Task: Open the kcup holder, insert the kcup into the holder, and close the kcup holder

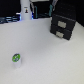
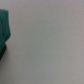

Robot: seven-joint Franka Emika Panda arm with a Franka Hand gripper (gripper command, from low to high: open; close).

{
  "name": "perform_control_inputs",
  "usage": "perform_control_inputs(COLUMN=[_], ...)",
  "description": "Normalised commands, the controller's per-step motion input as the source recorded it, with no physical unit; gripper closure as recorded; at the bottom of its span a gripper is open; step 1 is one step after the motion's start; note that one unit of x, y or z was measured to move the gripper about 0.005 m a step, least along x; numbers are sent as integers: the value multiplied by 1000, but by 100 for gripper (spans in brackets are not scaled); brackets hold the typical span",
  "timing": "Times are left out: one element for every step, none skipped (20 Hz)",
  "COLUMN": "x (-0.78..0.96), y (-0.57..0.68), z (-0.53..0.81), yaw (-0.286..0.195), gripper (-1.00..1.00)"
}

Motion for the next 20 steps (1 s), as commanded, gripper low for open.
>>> perform_control_inputs(x=[-175, -345, -355, -249, -253, -346, -326, -326, -347, -345, -365, -385, -388, -398, -398, -383, -375, -367, -362, -358], y=[388, 548, 553, 483, 489, 595, 627, 627, 618, 614, 603, 580, 585, 596, 618, 636, 650, 663, 671, 691], z=[143, 125, 121, 179, 197, 127, 90, 80, 62, 22, 9, -1, -2, -2, -3, -5, -11, -21, -35, -61], yaw=[-81, -165, -167, -121, -118, -176, -189, -194, -189, -189, -190, -190, -191, -188, -183, -181, -180, -178, -176, -176], gripper=[-100, -100, -100, -100, -100, -100, -100, -100, -100, -100, -100, -100, -100, -100, -100, -100, -100, -100, -100, -100])
